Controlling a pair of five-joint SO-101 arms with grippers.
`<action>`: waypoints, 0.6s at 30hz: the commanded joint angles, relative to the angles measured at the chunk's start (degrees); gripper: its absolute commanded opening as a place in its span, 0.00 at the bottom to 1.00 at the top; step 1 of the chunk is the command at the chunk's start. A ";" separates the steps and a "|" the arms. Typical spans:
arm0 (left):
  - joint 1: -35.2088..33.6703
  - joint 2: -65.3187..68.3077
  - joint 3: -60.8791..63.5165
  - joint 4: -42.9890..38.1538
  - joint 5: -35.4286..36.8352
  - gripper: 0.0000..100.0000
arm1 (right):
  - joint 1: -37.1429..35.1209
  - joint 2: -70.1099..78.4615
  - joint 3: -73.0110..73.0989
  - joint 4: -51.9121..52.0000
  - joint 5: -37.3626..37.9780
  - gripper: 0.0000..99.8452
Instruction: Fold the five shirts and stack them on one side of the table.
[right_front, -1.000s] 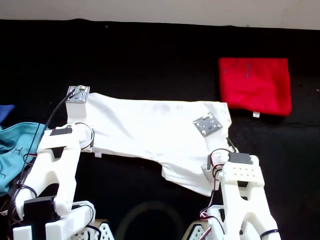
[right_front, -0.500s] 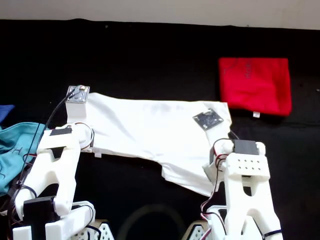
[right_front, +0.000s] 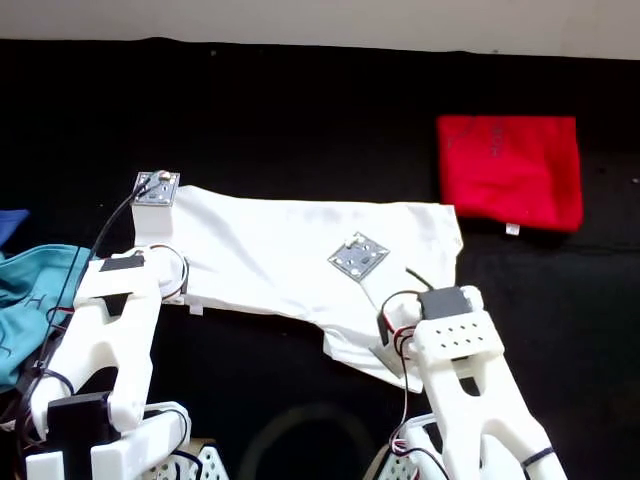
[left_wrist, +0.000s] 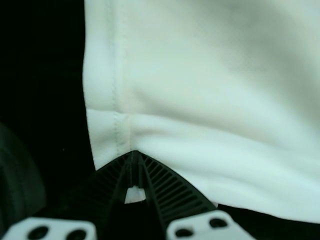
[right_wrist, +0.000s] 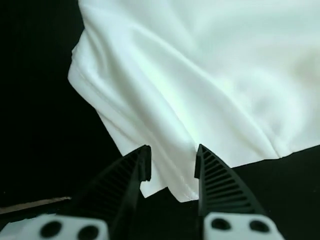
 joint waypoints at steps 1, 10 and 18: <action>-0.31 -0.13 0.13 -1.41 -0.35 0.01 | -0.40 -0.04 4.00 -5.23 0.44 0.14; -0.31 -0.13 0.13 -1.41 -0.35 0.01 | -1.10 -0.75 8.40 -1.80 0.53 0.11; -0.31 -0.13 0.13 -1.41 -0.35 0.01 | -1.10 -0.75 -3.12 7.25 0.35 0.11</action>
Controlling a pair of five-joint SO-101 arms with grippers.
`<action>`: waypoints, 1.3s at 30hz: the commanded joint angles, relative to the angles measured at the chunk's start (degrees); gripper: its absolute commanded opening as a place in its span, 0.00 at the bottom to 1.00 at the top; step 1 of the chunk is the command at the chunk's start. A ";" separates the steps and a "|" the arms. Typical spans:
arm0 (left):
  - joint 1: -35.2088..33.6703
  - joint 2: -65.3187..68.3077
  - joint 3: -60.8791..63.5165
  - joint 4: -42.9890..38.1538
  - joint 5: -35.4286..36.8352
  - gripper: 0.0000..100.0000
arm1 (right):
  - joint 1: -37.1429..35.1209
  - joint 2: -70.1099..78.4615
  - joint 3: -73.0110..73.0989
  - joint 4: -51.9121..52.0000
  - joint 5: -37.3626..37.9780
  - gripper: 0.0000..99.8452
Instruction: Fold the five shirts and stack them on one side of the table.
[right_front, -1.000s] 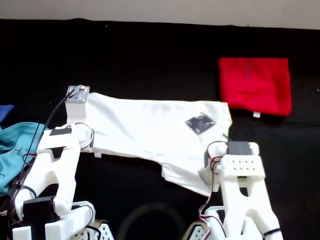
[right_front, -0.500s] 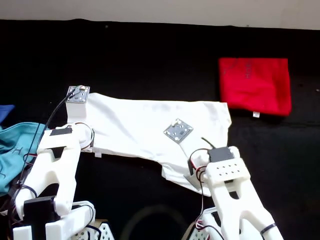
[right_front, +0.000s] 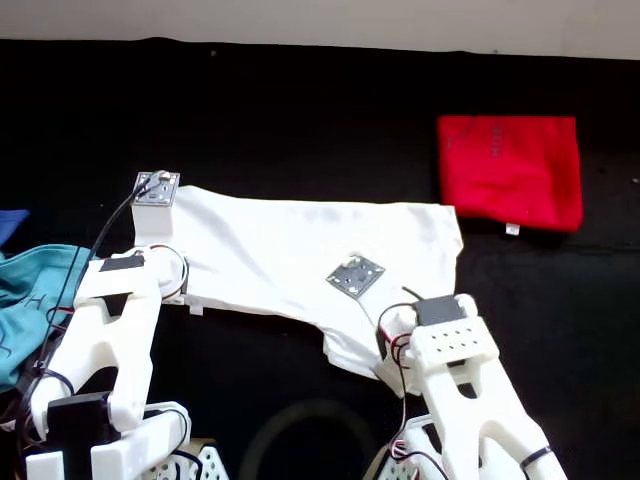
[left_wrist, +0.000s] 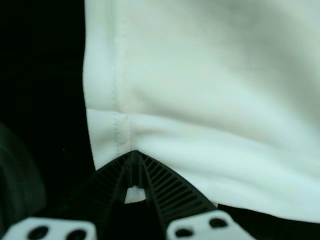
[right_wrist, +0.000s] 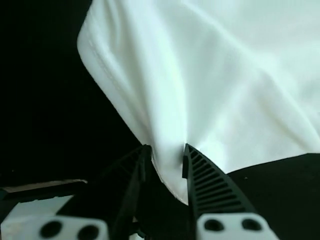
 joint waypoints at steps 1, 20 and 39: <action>-0.31 -0.13 0.13 -1.41 -0.35 0.01 | -0.40 -0.75 -6.46 3.38 0.53 0.11; -0.31 -0.13 0.13 -1.41 -0.35 0.01 | -10.42 -0.04 8.31 -9.01 0.44 0.20; -0.31 -0.13 0.13 -1.41 -0.35 0.01 | 1.54 19.30 4.79 -14.29 6.33 0.14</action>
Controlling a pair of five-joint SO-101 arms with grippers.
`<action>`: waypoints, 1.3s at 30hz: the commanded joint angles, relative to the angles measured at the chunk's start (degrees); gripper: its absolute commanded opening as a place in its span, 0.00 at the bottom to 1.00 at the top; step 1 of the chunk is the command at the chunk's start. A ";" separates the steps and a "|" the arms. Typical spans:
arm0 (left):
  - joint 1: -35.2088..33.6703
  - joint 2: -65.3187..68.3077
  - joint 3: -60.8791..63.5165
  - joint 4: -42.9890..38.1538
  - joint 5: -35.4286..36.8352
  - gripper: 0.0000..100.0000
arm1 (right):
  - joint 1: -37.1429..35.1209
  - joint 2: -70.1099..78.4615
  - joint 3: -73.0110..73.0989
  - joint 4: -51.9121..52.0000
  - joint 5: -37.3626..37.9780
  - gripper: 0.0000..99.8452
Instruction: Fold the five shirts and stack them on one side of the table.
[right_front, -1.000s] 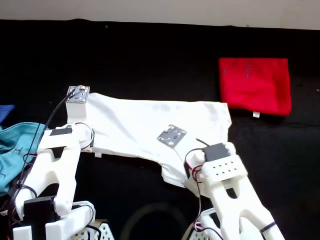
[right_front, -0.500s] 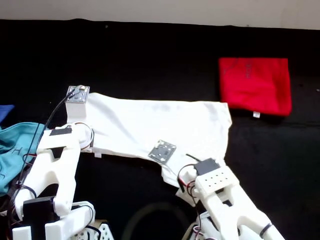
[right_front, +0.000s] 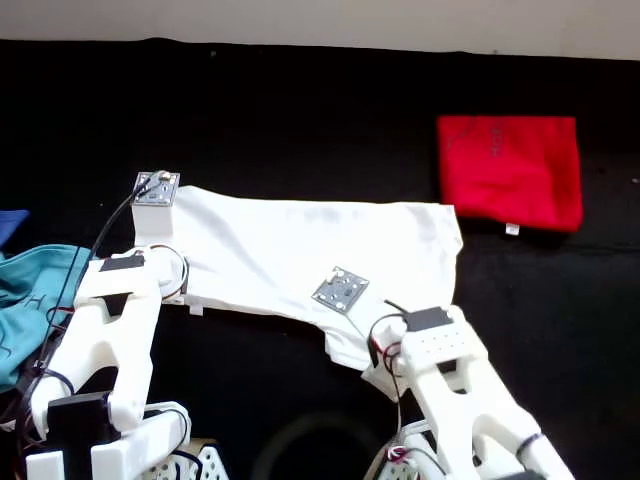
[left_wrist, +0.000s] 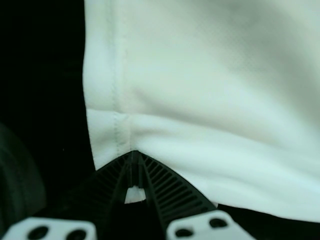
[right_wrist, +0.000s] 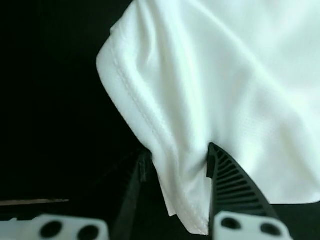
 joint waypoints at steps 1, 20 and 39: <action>-0.31 -0.13 0.13 -1.41 -0.35 0.01 | 2.59 8.04 -3.03 -0.31 0.62 0.10; -0.31 -0.13 0.13 -1.41 -0.35 0.01 | 8.04 9.10 -35.65 16.22 0.26 0.01; -0.31 -0.13 0.13 -1.41 -0.35 0.01 | 8.22 29.93 -52.88 2.07 -9.76 0.13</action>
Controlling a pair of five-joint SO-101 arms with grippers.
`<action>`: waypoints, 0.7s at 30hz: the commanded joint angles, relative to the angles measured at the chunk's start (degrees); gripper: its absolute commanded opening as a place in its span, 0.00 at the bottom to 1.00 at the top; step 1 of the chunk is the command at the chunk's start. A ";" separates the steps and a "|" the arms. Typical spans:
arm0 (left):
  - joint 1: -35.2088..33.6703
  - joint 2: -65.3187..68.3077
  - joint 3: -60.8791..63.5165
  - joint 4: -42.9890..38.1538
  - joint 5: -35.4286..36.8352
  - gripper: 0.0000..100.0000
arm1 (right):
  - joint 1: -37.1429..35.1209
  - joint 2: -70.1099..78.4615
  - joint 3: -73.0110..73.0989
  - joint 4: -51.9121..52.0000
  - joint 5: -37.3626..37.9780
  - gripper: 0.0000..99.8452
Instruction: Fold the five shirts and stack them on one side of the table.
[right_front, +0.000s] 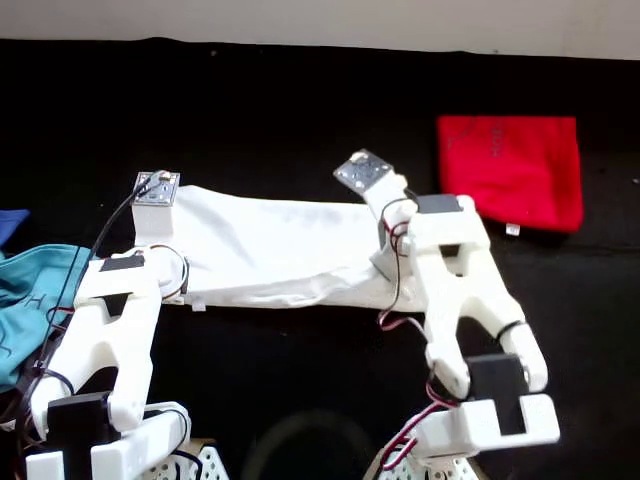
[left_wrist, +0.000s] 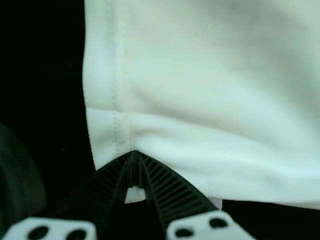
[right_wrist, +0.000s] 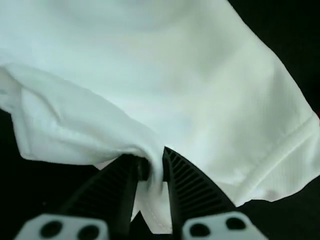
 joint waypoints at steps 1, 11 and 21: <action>-0.31 -0.13 0.13 -1.41 -0.35 0.01 | 0.92 4.35 -8.40 -1.63 -6.77 0.15; -0.31 -0.13 0.13 -1.41 -0.35 0.01 | 1.54 7.43 -18.07 1.27 -16.88 0.18; -0.31 -0.13 0.13 -1.41 -0.35 0.01 | -3.30 -9.63 -11.91 9.36 -18.46 0.09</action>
